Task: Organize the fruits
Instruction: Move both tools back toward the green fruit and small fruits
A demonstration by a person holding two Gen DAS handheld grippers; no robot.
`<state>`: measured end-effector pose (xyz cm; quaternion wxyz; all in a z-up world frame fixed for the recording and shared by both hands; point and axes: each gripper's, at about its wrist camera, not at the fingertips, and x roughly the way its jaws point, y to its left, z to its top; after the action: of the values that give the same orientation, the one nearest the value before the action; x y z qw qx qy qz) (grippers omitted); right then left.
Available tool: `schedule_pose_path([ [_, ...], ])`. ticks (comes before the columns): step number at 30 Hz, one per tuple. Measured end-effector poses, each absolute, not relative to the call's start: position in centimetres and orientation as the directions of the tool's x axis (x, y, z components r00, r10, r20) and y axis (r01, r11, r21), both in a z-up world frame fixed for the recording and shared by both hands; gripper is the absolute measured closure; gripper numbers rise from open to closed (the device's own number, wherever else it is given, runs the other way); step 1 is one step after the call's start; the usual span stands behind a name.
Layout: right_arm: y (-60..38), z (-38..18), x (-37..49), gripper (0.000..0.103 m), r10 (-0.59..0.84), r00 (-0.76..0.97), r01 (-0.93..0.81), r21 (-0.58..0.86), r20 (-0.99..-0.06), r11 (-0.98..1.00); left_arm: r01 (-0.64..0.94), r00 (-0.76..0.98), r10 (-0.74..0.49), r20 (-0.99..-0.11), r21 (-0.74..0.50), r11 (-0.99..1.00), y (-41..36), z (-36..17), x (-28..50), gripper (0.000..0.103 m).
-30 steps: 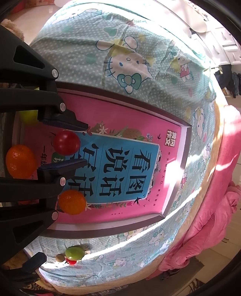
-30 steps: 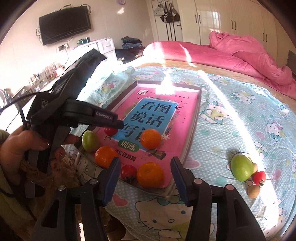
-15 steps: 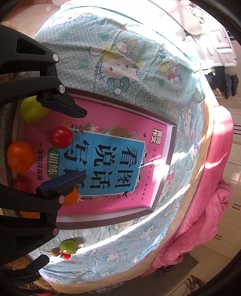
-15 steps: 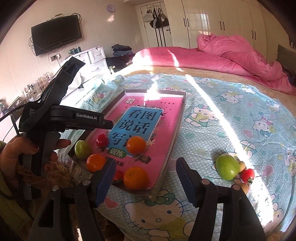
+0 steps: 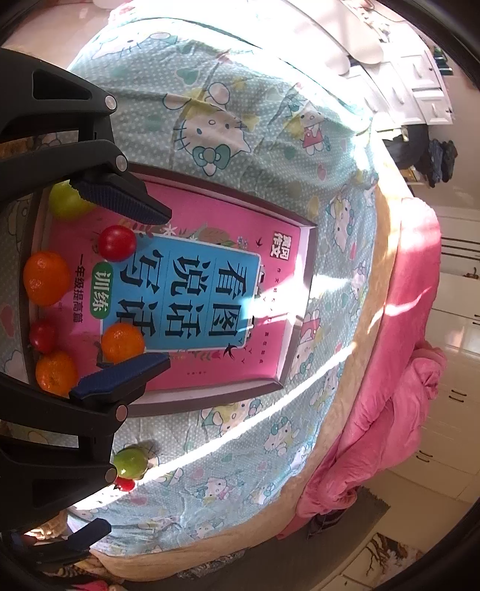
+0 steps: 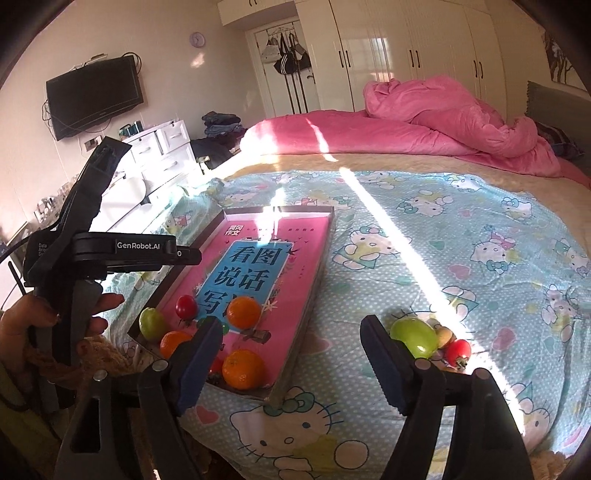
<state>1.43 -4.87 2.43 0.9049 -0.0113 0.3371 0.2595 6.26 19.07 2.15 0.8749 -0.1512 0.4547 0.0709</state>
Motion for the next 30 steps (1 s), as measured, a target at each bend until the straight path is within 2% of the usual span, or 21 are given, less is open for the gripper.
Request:
schedule_pose_path([
  [4, -6.2, 3.1, 1.4, 0.02, 0.46, 0.66, -0.452, 0.175, -0.594, 0.875, -0.229, 0.592, -0.042, -0.805, -0.218, 0.949, 17.9, 3.0, 6.1, 0.029],
  [24, -10.1, 4.4, 1.0, 0.018, 0.396, 0.73, -0.357, 0.182, -0.557, 0.916, -0.111, 0.61, -0.095, -0.786, -0.204, 0.973, 13.4, 4.8, 6.0, 0.029],
  [30, -11.6, 4.7, 0.8, 0.013, 0.375, 0.744, -0.323, 0.193, -0.553, 0.926, -0.077, 0.604, -0.109, -0.789, -0.194, 0.978, 11.7, 5.1, 5.9, 0.029],
])
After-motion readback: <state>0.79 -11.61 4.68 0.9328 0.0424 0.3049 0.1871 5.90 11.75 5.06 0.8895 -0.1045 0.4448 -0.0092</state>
